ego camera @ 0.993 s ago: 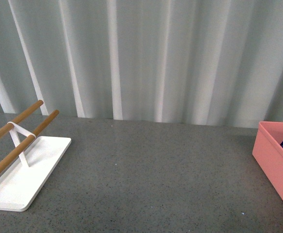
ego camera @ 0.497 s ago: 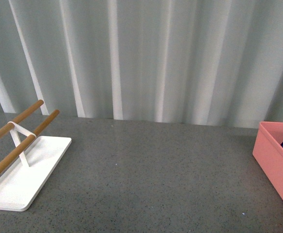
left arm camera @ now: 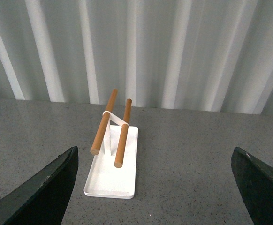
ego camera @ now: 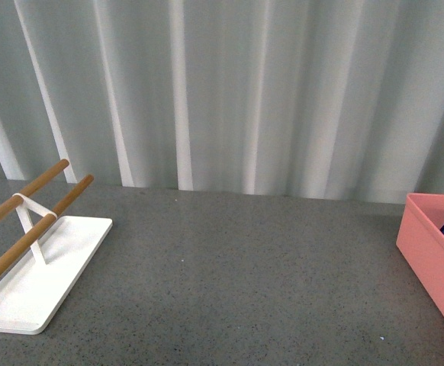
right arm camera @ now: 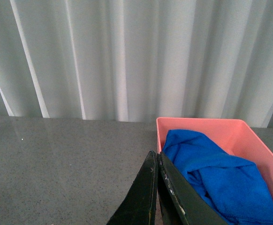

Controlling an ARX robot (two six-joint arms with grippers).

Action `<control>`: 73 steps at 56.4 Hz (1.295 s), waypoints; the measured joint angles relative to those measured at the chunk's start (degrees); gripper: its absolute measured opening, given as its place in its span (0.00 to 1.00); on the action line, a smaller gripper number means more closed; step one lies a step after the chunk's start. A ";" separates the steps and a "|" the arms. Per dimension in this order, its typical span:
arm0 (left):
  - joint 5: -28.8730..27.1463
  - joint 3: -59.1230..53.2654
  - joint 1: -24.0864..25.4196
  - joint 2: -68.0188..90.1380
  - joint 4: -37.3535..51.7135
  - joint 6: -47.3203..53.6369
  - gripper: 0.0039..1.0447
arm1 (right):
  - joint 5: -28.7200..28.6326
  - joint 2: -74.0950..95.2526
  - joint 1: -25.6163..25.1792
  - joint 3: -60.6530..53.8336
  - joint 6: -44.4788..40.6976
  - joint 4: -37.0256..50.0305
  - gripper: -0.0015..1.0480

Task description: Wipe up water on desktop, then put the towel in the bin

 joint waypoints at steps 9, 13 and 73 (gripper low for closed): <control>0.00 0.00 0.00 0.00 0.00 0.00 0.94 | 0.00 0.00 0.00 0.00 -0.04 0.00 0.04; 0.00 0.00 0.00 0.00 0.00 -0.02 0.94 | 0.00 0.00 0.00 0.00 0.00 0.00 0.14; 0.00 0.00 0.00 0.00 0.00 -0.02 0.94 | 0.00 0.00 0.00 0.00 0.04 0.00 0.93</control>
